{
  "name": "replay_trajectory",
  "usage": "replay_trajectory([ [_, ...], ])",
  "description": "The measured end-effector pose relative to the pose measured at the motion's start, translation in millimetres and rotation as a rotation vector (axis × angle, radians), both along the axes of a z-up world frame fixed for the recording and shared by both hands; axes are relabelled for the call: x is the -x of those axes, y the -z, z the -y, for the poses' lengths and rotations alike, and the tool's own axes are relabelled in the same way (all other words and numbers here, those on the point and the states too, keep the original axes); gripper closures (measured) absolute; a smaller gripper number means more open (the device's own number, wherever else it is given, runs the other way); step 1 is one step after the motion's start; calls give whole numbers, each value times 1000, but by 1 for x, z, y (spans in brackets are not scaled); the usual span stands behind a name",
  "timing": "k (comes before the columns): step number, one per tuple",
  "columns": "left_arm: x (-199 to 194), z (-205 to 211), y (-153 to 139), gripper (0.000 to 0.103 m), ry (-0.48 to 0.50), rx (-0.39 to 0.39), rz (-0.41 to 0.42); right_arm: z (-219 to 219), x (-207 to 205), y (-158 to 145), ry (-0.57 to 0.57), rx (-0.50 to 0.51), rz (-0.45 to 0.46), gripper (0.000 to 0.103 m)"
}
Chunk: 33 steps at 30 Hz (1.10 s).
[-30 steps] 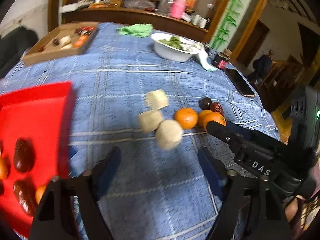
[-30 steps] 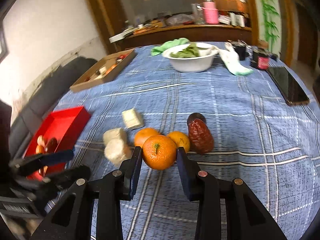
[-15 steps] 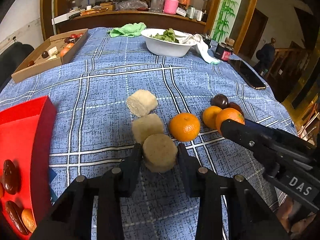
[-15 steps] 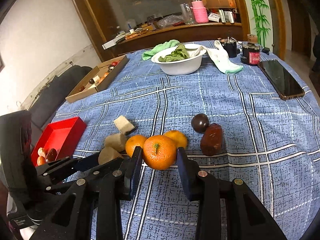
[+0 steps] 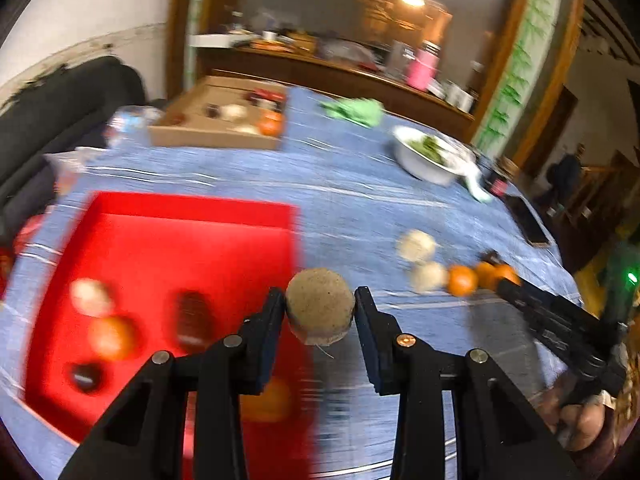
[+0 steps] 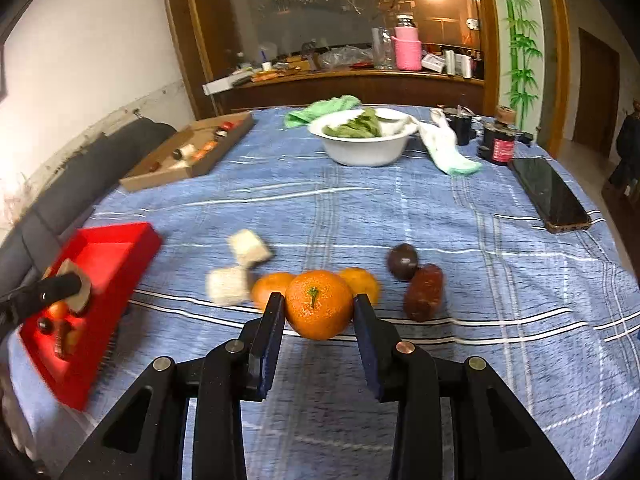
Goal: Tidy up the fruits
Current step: 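Lower both held items into the red tray and release them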
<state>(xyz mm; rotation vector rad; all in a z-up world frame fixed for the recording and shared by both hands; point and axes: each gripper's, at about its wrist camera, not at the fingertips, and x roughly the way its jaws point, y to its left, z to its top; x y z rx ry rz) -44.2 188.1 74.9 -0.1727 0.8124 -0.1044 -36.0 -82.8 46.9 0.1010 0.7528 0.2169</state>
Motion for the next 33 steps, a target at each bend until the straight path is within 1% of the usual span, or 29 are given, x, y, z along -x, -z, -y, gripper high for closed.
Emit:
replay_trajectory([
  [2,-3,-31,-8,68,-45,-30,3,-13,5,-10,-36,-23,2,65],
  [4,-11,-56,-12,68,-78,-46,3,-32,8,-20,-96,-46,-5,65],
  [5,-16,-65,-12,68,-91,-49,0,-48,8,-27,-141,-53,-11,65],
  [7,-28,-89,-9,68,-118,-34,-17,-73,6,-34,-205,-59,-22,65],
  [10,-49,-115,6,68,-144,23,-68,-124,1,-40,-315,-63,-53,65],
  [12,-61,-127,20,68,-154,61,-112,-158,-3,-36,-382,-56,-88,64],
  [13,-66,-130,27,68,-155,74,-129,-171,-4,-33,-397,-45,-96,64],
  [14,-69,-133,32,68,-157,82,-145,-189,-7,-29,-420,-16,-104,64],
  [18,-74,-137,47,68,-151,116,-175,-229,-15,-11,-458,56,-134,64],
  [20,-74,-140,49,68,-150,149,-180,-239,-18,-4,-463,83,-144,64],
  [23,-70,-142,44,60,-134,184,-154,-251,-22,5,-465,128,-144,62],
  [24,-69,-142,42,54,-132,192,-146,-252,-23,7,-465,136,-144,62],
  [25,-67,-144,39,50,-131,205,-136,-253,-23,9,-464,148,-143,62],
  [26,-63,-146,36,50,-130,220,-125,-252,-25,10,-463,151,-140,62],
  [28,-57,-148,30,47,-132,243,-105,-250,-24,8,-462,147,-131,60],
  [29,-52,-150,25,45,-137,256,-91,-250,-24,7,-462,141,-130,56],
  [30,-48,-151,22,42,-142,262,-81,-249,-23,5,-461,136,-125,54],
  [33,-30,-151,8,41,-152,281,-44,-242,-19,-7,-445,121,-96,54],
])
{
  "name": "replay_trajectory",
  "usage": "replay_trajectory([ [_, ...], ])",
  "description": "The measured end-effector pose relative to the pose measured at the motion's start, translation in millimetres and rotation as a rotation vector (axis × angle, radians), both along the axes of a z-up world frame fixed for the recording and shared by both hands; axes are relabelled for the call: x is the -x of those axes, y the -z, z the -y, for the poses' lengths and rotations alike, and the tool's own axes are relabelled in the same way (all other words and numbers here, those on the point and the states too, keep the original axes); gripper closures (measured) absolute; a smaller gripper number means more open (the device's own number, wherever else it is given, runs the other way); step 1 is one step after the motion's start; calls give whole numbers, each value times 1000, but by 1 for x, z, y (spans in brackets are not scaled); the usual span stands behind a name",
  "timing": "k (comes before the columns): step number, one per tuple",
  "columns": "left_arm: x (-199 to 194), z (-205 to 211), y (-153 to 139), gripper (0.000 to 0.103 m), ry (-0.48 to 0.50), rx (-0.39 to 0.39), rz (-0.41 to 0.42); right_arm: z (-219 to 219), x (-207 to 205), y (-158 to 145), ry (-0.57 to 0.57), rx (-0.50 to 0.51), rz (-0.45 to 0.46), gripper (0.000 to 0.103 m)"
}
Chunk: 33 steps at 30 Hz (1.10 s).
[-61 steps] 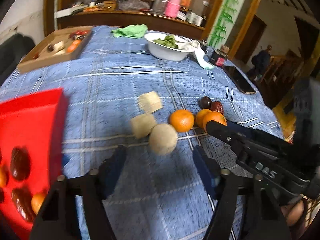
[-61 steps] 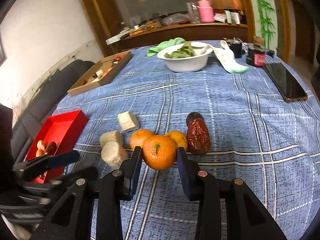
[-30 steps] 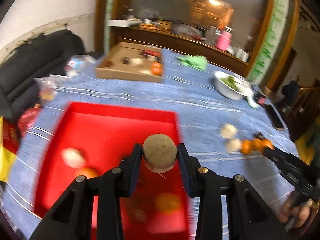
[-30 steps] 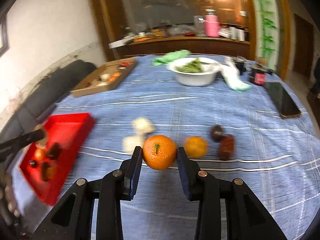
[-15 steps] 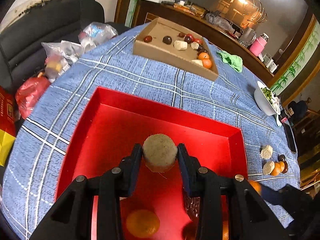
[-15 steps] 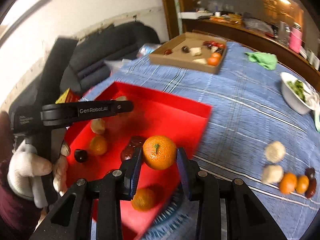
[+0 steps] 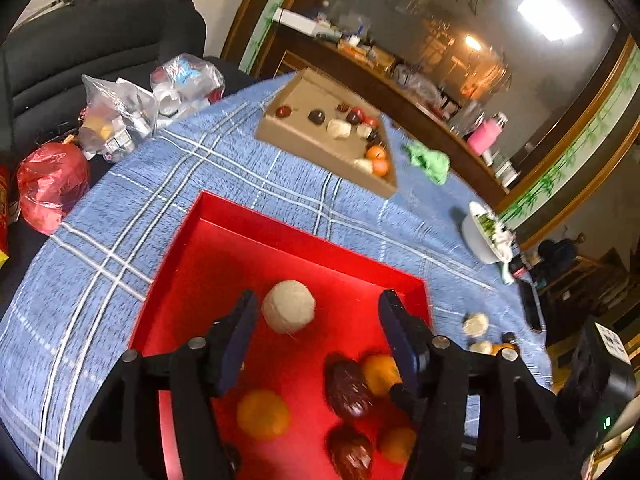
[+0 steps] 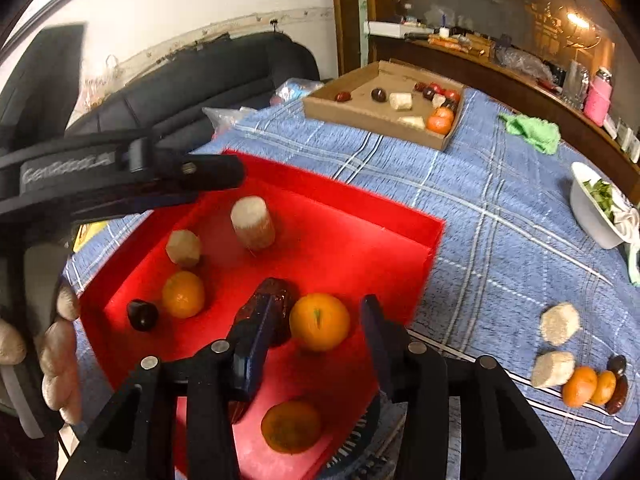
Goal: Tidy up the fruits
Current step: 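Lower both held items into the red tray and release them, then grasp a mandarin orange with the right tool while the left tool closes on a white cylindrical cake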
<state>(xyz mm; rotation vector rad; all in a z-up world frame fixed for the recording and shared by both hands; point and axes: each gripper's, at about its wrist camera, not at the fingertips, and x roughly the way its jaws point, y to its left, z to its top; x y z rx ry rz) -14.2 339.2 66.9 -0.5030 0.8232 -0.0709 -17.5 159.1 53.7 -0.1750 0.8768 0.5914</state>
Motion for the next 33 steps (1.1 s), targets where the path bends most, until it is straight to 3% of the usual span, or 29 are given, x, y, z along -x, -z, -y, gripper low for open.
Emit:
replay_trajectory([
  [3,24,5,-14,33,-10,4,44,15,12,-15,23,-32,21,54],
  [6,50,13,-23,33,-16,9,80,42,29,-28,58,-57,52,52],
  [13,91,45,-27,32,15,97,104,146,75,-47,214,-58,123,46],
  [18,95,84,-26,31,83,84,84,236,96,-50,393,-8,151,43],
  [22,89,120,-27,31,150,63,73,292,95,-43,504,-17,118,43],
  [27,74,159,-17,31,214,25,28,313,71,-22,512,-62,45,43],
  [33,51,188,1,31,253,-4,-32,289,29,3,421,-134,-9,43],
])
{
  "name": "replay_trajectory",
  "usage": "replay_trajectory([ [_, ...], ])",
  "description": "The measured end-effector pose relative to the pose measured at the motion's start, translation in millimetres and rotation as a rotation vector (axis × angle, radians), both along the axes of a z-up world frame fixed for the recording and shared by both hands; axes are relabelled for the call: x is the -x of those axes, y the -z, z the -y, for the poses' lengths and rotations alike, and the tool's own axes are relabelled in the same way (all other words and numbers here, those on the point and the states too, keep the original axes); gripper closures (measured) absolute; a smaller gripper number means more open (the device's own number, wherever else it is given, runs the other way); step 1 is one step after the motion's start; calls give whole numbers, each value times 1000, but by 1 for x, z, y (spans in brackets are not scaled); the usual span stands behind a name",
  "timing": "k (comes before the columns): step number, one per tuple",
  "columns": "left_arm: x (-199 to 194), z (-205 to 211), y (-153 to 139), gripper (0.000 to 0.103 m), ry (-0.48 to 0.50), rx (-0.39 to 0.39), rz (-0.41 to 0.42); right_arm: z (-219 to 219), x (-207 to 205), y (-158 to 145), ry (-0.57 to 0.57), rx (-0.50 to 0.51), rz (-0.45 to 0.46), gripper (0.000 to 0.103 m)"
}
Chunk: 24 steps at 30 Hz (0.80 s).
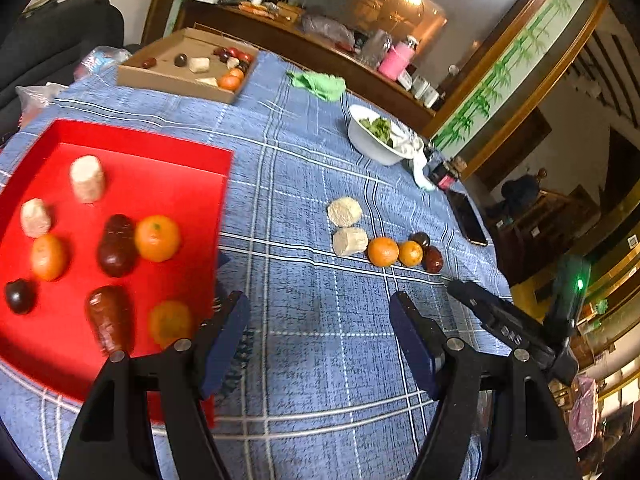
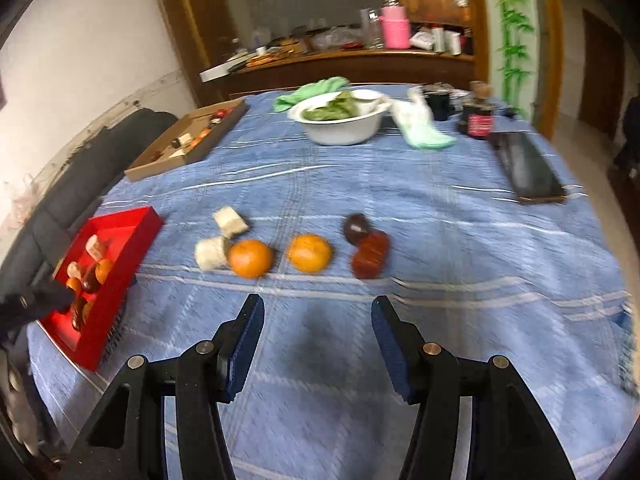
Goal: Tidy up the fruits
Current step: 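Grasp a mandarin orange with the right tool while the left tool closes on a white cylindrical cake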
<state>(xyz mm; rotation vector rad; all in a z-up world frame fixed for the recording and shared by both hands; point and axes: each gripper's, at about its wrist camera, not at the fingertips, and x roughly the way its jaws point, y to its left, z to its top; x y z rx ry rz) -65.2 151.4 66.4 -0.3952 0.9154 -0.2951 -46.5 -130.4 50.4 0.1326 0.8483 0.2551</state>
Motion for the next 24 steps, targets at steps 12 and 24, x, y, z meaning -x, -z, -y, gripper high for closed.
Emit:
replay_trajectory([
  [12,-51,29,23,31,33,-66,-36,-24,-72,28,35,11,-45,59],
  [24,-99,75,50,32,110,-155,-20,-14,-68,34,26,-42,-42,68],
])
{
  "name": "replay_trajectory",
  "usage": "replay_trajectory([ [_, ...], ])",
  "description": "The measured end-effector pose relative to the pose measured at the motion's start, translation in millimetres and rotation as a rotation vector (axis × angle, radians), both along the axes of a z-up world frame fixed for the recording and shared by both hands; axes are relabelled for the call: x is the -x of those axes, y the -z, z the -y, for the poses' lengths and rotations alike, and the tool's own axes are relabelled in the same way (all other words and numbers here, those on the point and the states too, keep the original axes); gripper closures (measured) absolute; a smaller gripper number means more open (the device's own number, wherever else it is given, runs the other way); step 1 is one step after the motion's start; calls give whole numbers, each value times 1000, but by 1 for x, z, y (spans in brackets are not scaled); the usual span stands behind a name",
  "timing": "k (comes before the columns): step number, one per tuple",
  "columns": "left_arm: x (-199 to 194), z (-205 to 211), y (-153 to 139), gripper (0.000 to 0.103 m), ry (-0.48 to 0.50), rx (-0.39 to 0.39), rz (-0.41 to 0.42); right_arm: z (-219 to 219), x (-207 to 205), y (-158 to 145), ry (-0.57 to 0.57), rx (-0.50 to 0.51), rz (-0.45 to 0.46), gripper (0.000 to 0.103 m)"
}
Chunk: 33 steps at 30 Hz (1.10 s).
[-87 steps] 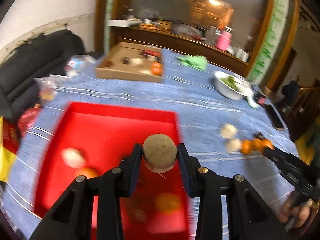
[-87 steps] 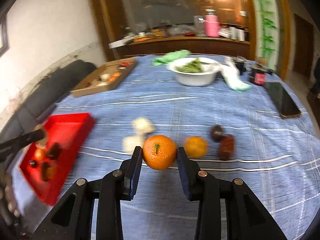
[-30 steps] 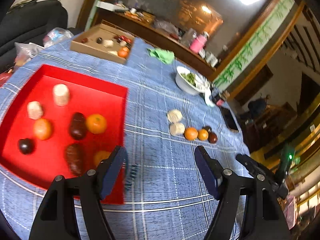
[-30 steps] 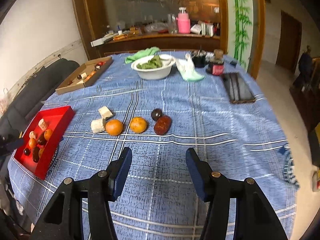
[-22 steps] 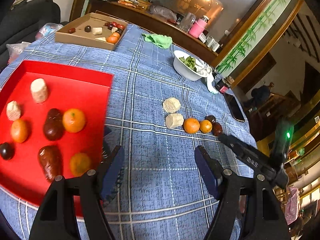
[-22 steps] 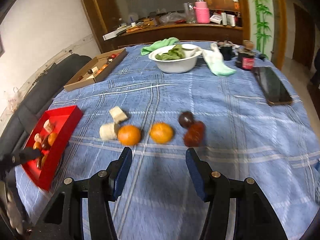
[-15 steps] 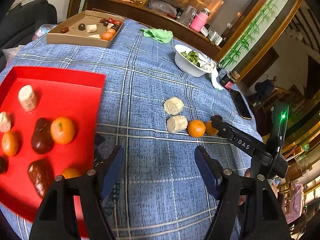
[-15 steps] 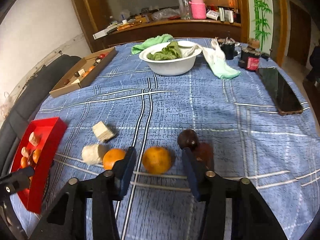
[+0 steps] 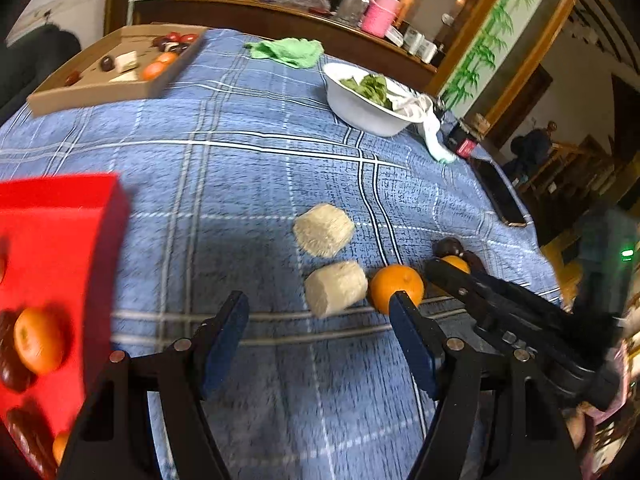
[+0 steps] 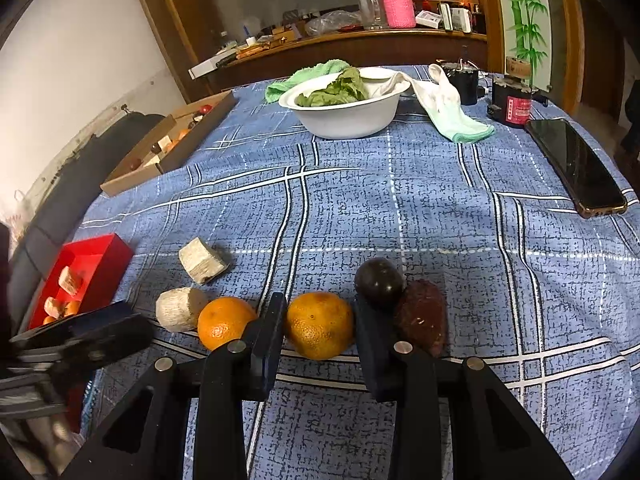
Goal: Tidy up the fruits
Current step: 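Grasp a mandarin orange with the right tool while the left tool closes on a white cylindrical cake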
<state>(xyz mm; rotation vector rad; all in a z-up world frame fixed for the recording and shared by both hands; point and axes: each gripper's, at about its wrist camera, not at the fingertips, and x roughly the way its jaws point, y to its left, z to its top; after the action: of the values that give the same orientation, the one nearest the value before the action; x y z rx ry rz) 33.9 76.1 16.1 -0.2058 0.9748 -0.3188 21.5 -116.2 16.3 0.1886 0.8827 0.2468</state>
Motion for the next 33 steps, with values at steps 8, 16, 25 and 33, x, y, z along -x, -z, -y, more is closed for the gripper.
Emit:
replay_trajectory([
  [8,-15,12,6,66,40,19,52,3,2,-5,1,-24,12,67],
  [16,-14,-9,16,61,13,155,23,2,2,-5,2,-24,12,67],
  [25,-7,2,15,53,85,94,62,-3,3,-6,-16,-19,11,67],
  [33,-9,9,15,68,131,91,67,-9,2,-4,-26,-5,9,67],
])
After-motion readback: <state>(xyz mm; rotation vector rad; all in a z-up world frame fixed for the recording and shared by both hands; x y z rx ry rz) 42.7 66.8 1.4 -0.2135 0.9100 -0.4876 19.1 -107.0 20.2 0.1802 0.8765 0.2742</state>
